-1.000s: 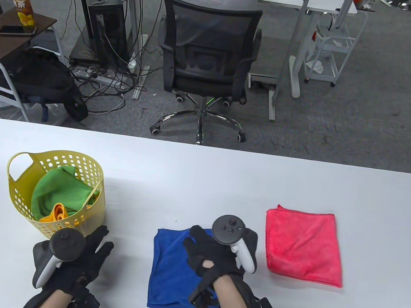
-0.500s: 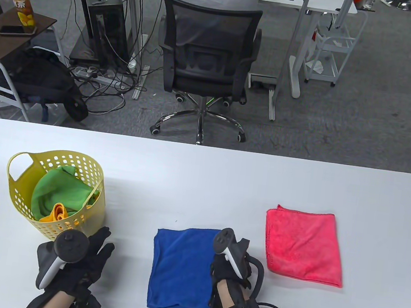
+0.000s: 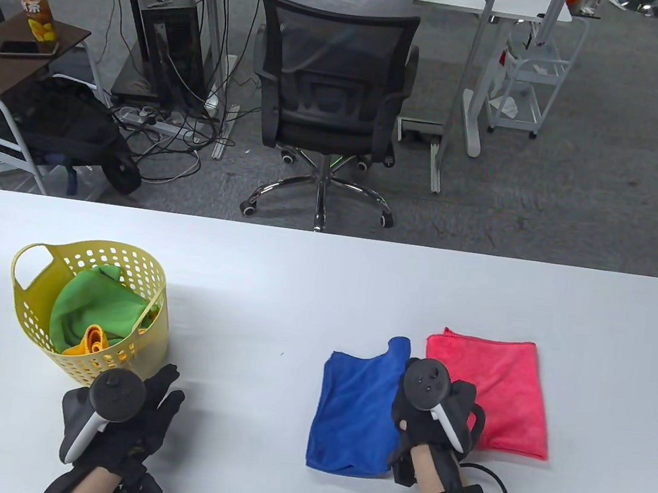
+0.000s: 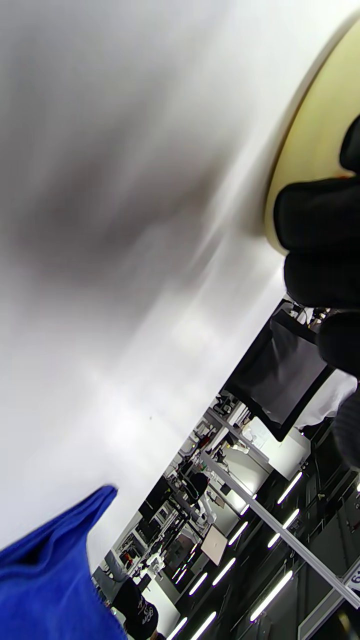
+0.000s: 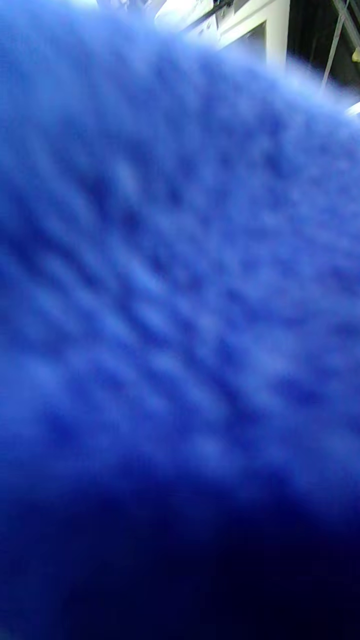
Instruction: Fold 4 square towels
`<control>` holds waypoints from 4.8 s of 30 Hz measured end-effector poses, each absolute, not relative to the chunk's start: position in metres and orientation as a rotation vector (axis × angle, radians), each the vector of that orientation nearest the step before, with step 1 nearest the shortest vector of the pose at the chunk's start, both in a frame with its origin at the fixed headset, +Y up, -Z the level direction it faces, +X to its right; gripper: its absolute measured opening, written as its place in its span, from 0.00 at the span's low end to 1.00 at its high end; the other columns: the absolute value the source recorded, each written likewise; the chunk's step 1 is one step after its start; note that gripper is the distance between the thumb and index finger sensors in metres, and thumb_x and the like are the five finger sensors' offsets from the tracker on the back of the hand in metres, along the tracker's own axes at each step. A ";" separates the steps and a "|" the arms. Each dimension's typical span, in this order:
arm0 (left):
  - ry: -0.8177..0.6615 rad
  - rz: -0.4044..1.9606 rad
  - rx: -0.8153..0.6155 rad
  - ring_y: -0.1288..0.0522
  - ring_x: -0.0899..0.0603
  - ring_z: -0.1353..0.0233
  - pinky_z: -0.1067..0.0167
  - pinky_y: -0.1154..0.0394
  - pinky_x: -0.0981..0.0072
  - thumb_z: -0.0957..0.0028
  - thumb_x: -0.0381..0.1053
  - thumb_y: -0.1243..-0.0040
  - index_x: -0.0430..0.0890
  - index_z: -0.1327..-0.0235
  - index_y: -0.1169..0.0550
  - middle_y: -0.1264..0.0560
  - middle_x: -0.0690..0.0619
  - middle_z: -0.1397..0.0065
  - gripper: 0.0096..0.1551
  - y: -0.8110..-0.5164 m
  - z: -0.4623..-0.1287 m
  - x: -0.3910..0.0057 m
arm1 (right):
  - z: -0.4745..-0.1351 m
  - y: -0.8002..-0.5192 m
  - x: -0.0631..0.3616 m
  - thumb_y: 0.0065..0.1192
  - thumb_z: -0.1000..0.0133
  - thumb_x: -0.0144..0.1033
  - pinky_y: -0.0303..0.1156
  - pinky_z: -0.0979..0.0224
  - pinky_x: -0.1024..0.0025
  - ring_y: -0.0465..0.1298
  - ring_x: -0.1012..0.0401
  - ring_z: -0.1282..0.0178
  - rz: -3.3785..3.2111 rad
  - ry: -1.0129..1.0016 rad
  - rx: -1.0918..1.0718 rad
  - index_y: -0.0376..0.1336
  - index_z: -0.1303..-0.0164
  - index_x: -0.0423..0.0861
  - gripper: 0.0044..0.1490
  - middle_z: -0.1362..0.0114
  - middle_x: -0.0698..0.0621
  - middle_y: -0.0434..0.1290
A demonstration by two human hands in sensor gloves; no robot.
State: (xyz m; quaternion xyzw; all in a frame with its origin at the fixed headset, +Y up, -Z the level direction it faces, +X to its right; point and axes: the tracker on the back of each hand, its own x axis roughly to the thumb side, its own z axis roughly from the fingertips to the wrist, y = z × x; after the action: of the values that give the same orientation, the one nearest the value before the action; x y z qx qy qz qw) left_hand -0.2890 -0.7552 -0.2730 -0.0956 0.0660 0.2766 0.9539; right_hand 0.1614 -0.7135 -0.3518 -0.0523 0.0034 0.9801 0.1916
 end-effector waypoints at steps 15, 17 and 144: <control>0.138 0.520 -0.190 0.28 0.35 0.21 0.19 0.41 0.38 0.40 0.63 0.53 0.55 0.17 0.38 0.33 0.46 0.17 0.37 -0.758 -0.272 -0.284 | -0.386 -0.604 0.244 0.55 0.41 0.29 0.81 0.75 0.72 0.82 0.62 0.78 2.585 -0.176 -0.283 0.65 0.33 0.38 0.26 0.49 0.34 0.77; 0.133 0.515 -0.181 0.28 0.35 0.20 0.19 0.41 0.38 0.40 0.63 0.53 0.54 0.16 0.38 0.33 0.46 0.17 0.37 -0.756 -0.271 -0.283 | -0.389 -0.619 0.274 0.55 0.41 0.30 0.81 0.74 0.71 0.81 0.62 0.78 2.592 -0.166 -0.369 0.65 0.33 0.38 0.26 0.48 0.34 0.77; 0.013 0.098 -0.034 0.16 0.48 0.31 0.19 0.36 0.45 0.50 0.57 0.31 0.59 0.40 0.21 0.12 0.60 0.42 0.23 -0.730 -0.307 -0.164 | -0.323 -0.628 0.165 0.55 0.37 0.48 0.62 0.31 0.30 0.67 0.33 0.27 2.251 -0.228 0.449 0.56 0.17 0.37 0.42 0.17 0.22 0.54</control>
State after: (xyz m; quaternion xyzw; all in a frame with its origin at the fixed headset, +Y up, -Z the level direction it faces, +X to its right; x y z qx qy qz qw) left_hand -0.1642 -0.7301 -0.3071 -0.0171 0.0063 0.0490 0.9986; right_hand 0.1647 -0.6282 -0.3235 0.1779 -0.0903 0.8921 0.4055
